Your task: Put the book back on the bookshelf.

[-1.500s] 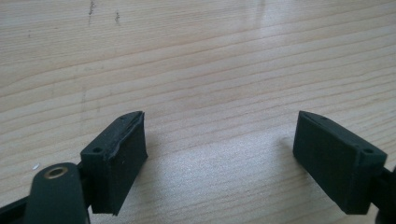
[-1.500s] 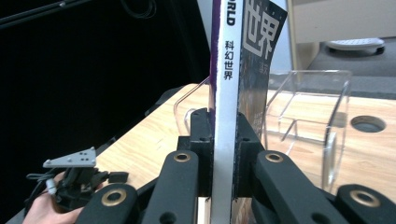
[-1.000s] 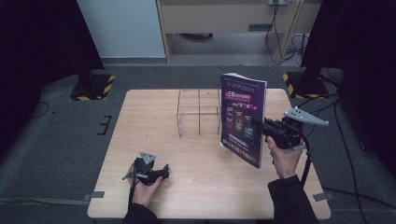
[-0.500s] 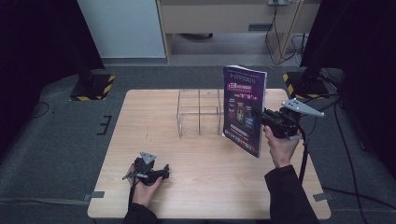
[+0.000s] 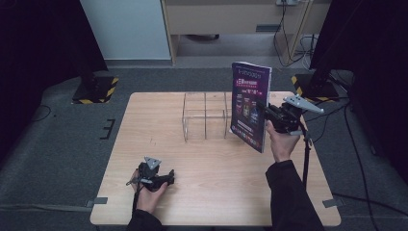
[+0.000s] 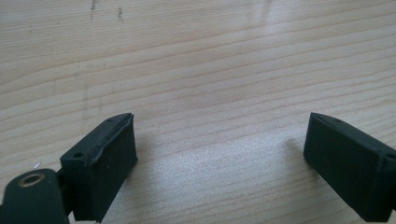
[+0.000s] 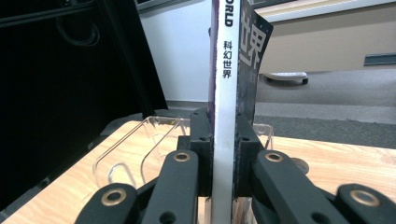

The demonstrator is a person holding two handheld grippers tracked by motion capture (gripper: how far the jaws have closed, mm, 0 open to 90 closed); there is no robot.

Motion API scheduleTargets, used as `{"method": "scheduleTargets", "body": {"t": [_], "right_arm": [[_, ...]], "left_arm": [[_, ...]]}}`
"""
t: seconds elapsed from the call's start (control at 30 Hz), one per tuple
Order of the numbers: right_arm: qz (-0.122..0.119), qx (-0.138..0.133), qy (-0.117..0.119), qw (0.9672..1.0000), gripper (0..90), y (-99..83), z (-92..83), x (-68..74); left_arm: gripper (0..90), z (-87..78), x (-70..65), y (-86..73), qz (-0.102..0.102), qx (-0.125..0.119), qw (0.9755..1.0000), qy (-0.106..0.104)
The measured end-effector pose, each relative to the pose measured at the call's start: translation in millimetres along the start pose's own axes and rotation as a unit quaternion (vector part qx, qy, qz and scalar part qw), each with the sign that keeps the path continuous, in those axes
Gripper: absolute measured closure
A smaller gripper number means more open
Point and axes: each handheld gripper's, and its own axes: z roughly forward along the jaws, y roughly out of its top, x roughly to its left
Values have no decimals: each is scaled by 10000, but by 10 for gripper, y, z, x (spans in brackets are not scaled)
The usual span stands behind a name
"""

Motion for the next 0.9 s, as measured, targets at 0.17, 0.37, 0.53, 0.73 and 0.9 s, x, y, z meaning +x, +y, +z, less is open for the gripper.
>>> {"method": "scheduleTargets", "body": {"t": [0.17,0.37,0.53,0.73,0.9], "right_arm": [[19,-72,-136,9999,828,1,123,-9],[17,-127,-223,9997,828,-14,223,-31],[-5,-127,-309,9994,828,-52,314,-45],[-45,-160,-385,9991,828,-108,434,-66],[-120,-149,-471,9987,828,-157,506,-68]], "left_arm": [[84,0,0,0,0,-1,10000,0],[84,0,0,0,-1,0,10000,0],[84,0,0,0,-1,0,10000,0],[84,0,0,0,-1,0,10000,0],[84,0,0,0,-1,-1,10000,-1]]}}
